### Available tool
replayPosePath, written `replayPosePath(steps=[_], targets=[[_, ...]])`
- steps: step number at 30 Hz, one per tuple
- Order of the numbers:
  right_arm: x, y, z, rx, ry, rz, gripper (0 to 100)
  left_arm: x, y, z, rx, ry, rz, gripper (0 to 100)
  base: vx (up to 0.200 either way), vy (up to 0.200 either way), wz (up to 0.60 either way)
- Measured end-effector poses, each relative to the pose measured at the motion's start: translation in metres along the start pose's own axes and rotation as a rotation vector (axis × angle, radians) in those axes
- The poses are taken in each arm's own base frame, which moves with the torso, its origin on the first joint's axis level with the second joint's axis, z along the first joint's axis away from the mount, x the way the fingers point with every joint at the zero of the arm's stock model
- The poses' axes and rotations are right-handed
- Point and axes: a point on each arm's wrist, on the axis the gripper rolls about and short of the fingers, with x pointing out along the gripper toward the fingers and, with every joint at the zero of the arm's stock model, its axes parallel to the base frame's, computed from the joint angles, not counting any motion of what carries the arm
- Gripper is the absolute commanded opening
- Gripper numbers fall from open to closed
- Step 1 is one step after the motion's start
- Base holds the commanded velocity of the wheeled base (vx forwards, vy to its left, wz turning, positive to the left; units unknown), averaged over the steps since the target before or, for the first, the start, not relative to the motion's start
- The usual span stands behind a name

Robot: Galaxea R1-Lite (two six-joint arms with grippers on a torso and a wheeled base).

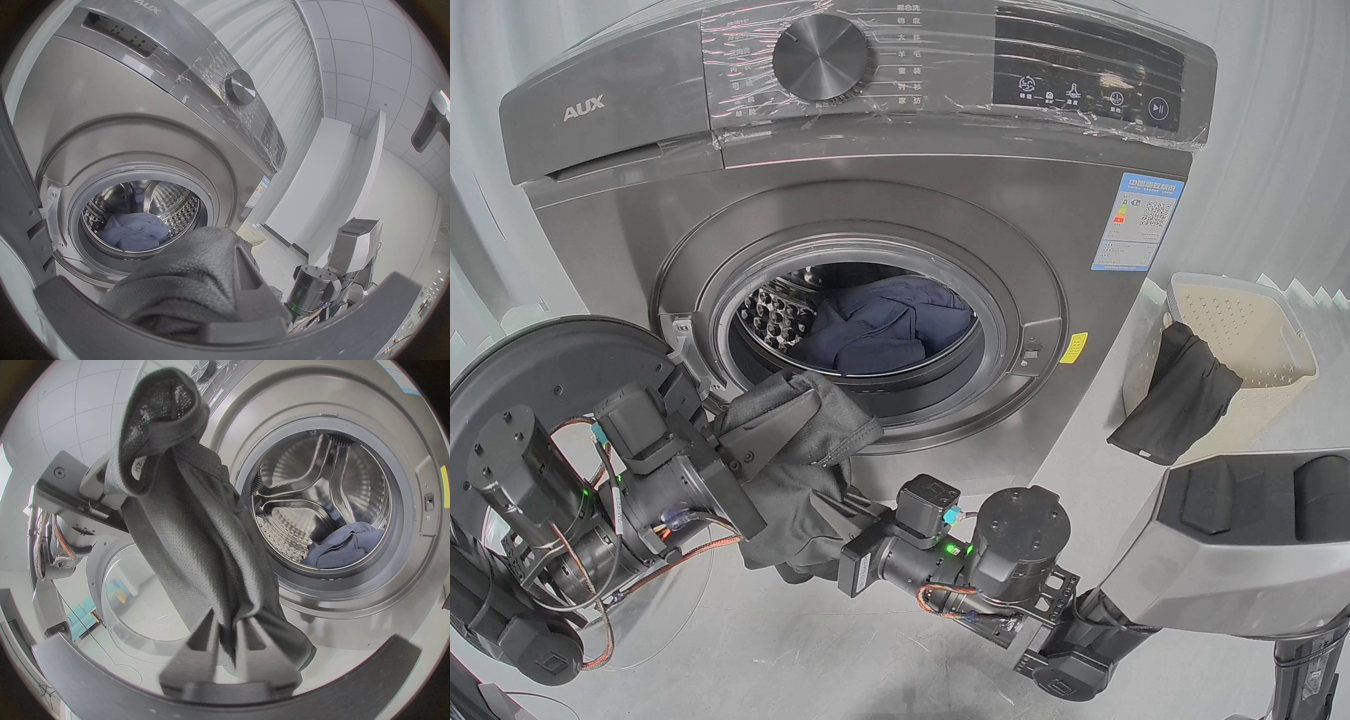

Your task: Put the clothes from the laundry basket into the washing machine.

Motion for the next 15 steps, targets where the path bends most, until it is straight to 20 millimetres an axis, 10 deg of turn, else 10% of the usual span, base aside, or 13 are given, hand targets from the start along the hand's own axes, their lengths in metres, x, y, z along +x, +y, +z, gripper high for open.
replayPosePath(steps=[15], targets=[[-0.05,-0.018,0.026,-0.003,0.062,-0.122,0,0.004,0.013,0.003,0.013,-0.017,0.052,0,0.0,0.0,0.0]])
